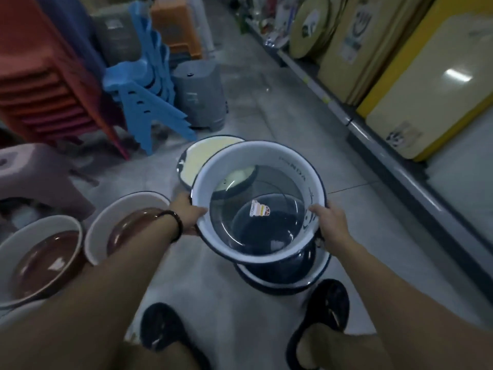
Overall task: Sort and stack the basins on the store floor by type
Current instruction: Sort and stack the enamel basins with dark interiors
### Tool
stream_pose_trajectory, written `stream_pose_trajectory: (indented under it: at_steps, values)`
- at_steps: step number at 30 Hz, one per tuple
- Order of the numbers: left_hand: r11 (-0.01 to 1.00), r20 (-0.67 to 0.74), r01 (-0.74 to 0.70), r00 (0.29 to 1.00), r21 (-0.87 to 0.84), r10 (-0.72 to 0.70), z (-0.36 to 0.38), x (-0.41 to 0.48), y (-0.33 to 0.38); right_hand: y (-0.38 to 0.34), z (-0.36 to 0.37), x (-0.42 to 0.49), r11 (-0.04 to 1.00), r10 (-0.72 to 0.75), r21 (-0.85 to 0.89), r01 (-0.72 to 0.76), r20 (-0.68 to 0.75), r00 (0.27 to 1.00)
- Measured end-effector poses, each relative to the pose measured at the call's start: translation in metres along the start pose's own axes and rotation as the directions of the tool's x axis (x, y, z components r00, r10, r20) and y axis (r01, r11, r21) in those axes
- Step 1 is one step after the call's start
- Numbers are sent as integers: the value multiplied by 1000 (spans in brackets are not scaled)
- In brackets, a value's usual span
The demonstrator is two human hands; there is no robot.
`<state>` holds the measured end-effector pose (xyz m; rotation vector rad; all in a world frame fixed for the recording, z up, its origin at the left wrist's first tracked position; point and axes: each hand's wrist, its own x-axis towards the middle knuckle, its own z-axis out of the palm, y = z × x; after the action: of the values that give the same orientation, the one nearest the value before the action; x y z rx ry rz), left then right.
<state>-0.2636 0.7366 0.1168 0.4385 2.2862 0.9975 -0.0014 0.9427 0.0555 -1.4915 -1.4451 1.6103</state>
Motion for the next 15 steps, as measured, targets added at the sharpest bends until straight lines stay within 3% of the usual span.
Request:
stream_pose_trajectory:
  at_steps: [3,7,11,15]
  values:
    - [1000,45,-20,999,6,19,63,26,-20,42,-26,25,994,35,-104,-40,-54,998]
    - [999,45,-32,998,-16,33,120,35,-51,84,-46,46,990,100,-84,-112,-134,986]
    - [999,-51,-20,998,34,22,147,31,-87,101,-49,56,984,140,-92,-154,-137,981]
    - [1000,-31,8,999,18,-8,162,32,-111,107,-39,59,983,136,-112,-146,-92,986]
